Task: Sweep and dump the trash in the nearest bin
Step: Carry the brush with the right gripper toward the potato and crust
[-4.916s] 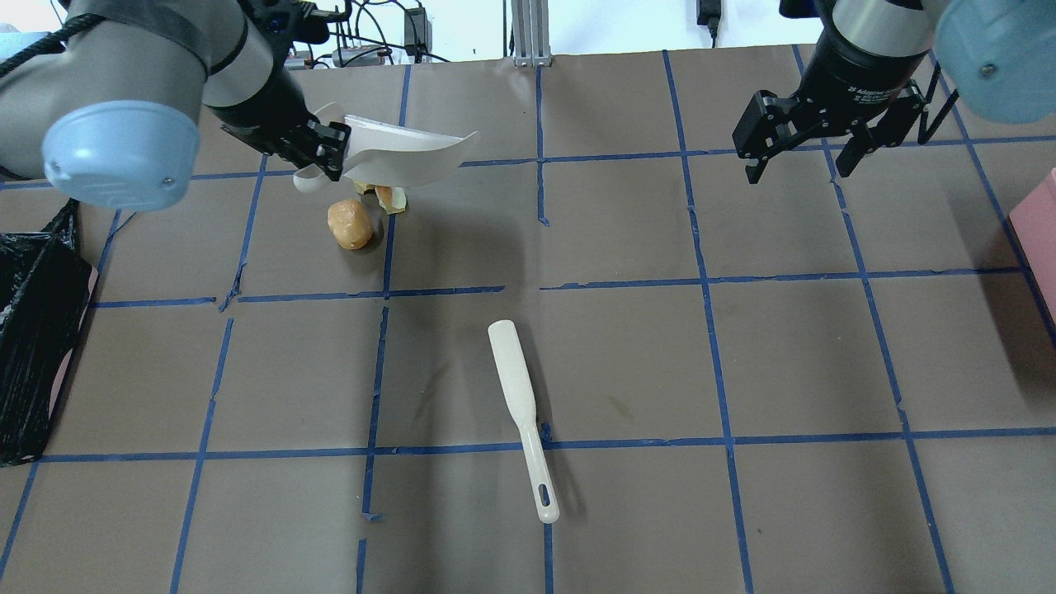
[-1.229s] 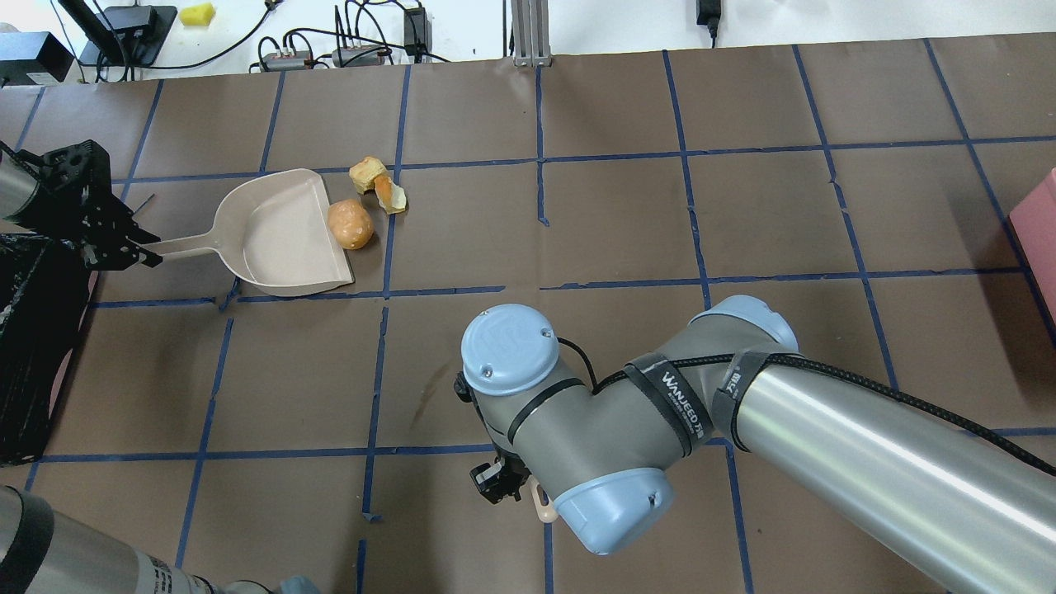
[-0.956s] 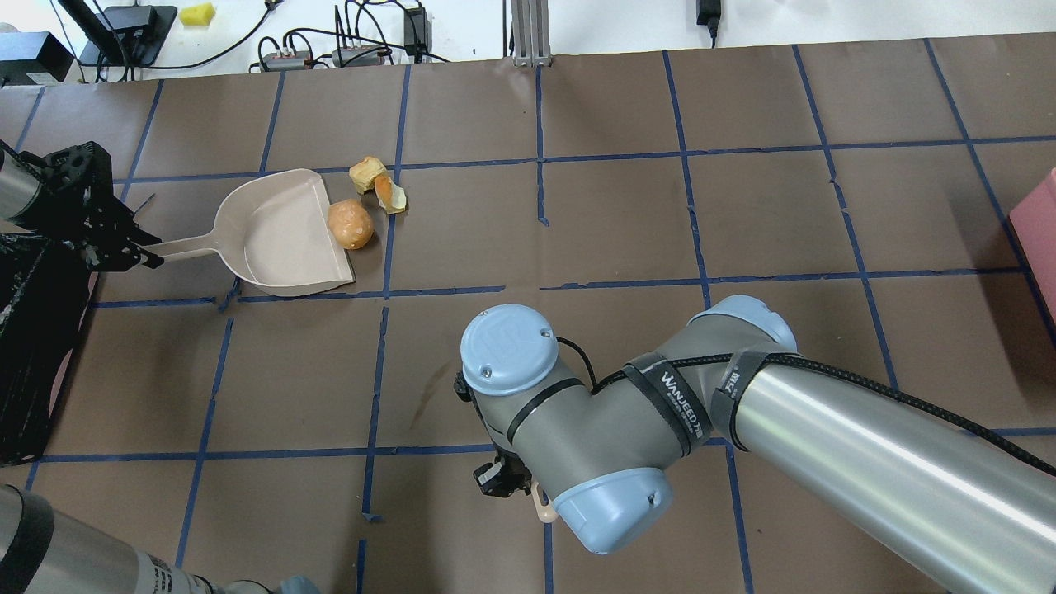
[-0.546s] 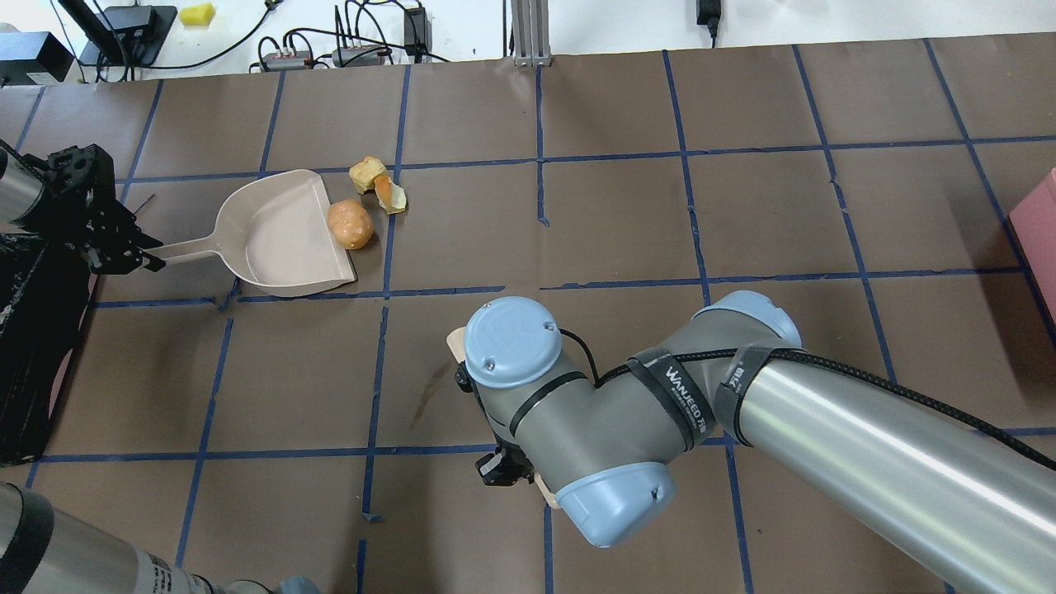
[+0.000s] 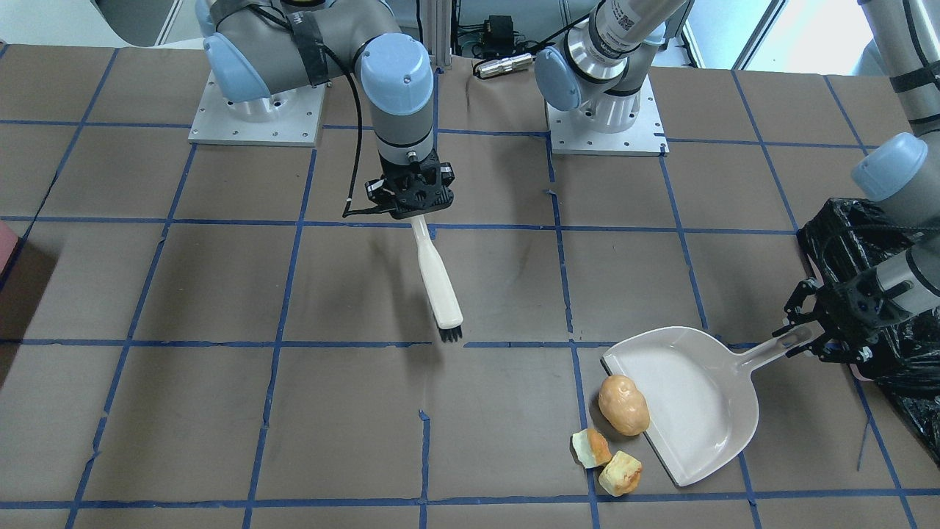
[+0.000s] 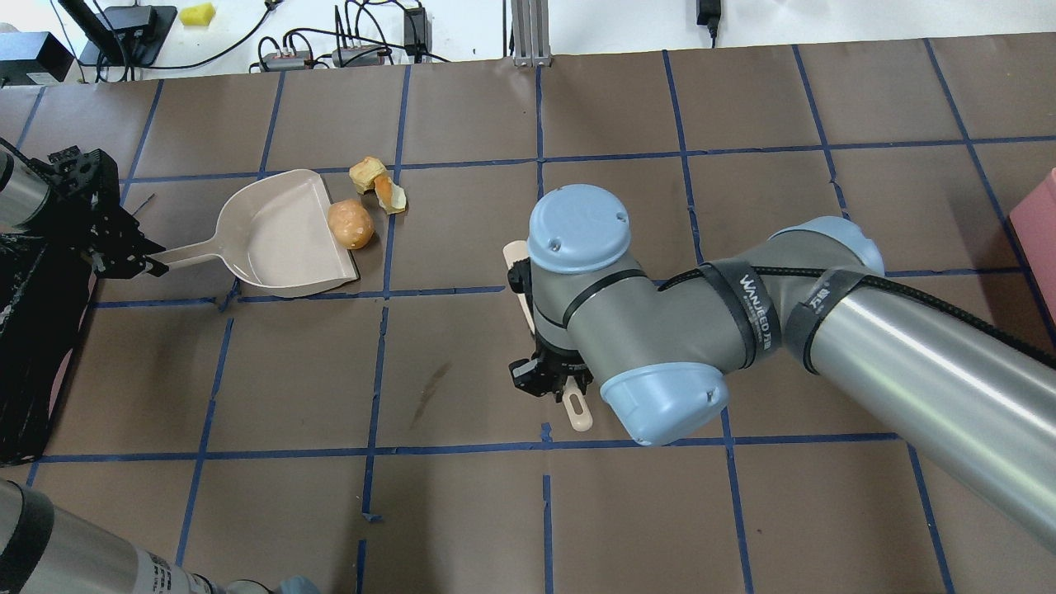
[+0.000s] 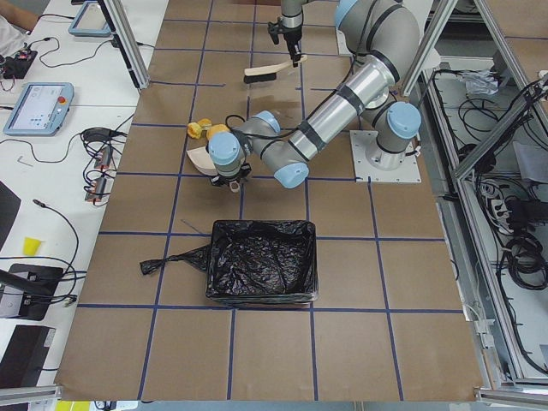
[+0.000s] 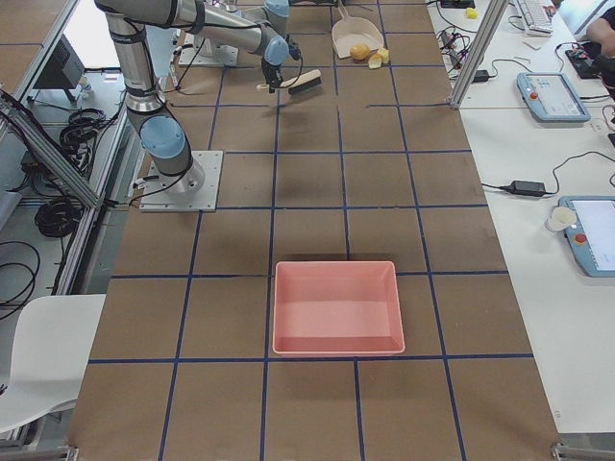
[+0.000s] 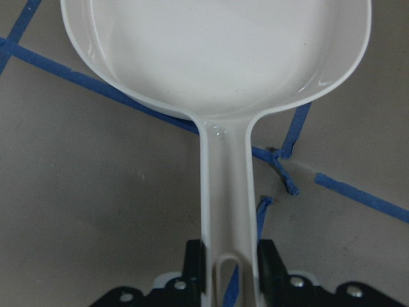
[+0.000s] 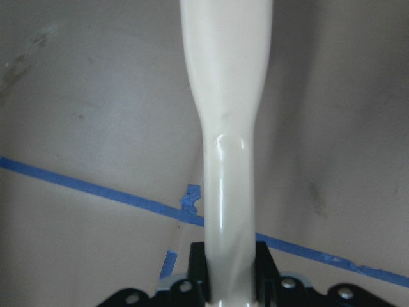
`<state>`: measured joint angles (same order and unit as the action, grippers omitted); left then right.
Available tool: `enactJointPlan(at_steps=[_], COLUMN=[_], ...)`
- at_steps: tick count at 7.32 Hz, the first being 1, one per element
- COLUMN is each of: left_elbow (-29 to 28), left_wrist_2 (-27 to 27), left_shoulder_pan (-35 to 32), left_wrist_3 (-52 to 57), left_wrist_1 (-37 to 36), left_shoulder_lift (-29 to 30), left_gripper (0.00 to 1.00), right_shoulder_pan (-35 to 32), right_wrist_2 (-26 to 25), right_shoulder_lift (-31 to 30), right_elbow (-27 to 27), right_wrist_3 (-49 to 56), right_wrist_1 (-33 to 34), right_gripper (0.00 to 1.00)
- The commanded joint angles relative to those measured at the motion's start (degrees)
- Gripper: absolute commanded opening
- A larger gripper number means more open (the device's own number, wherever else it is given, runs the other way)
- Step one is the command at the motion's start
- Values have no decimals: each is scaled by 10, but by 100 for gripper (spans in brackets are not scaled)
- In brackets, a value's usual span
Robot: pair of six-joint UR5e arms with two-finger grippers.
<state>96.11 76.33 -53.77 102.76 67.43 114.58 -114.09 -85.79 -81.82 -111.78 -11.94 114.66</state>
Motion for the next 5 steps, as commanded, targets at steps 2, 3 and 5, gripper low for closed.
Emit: enactJointPlan(at_steps=[2,3,5], left_elbow=[0,0,0], left_wrist_2=[1,1,1], left_shoulder_pan=[1,1,1], left_wrist_3=[-4,-5,-5], left_wrist_1=[0,0,0], left_shoulder_lift=[6,6,6], left_gripper=[28,29,29], right_shoulder_pan=[34,28,-6], right_wrist_2=[-4,-16,-8], right_shoulder_lift=[34,77,183], right_elbow=[51,95,299], right_wrist_3=[-136,-192,-314], right_wrist_1=[-5,-26,-169], right_gripper=[0,0,0])
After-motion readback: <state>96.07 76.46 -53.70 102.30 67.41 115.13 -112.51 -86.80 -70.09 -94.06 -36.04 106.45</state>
